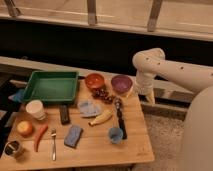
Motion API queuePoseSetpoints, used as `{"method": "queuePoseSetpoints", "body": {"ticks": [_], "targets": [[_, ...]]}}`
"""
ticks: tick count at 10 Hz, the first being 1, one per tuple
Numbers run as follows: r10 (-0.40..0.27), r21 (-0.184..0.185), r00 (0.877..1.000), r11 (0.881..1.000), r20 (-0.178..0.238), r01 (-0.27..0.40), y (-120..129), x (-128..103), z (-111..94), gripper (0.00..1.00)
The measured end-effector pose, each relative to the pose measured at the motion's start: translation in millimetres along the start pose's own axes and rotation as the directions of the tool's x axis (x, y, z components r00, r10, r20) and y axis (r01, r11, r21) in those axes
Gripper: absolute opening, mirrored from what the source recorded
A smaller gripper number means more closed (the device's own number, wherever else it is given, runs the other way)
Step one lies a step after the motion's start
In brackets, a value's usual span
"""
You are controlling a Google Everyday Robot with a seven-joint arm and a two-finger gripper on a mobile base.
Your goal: Place eraser in paper cup
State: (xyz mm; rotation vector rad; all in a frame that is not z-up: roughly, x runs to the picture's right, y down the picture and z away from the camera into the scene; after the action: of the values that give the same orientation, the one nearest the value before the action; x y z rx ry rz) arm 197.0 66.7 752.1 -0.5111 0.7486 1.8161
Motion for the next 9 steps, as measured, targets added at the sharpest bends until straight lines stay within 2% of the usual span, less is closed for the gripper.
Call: {"method": "queuePoseSetpoints", "body": {"ticks": [8,9], "targets": [[-0.002,-0.002,1.000,1.000,0.000,0.002,-0.8,0.5,0.1,0.80],[-0.019,-0.007,1.000,1.000,0.016,0.019,0.5,-1.0,-3.4,0.80]]}}
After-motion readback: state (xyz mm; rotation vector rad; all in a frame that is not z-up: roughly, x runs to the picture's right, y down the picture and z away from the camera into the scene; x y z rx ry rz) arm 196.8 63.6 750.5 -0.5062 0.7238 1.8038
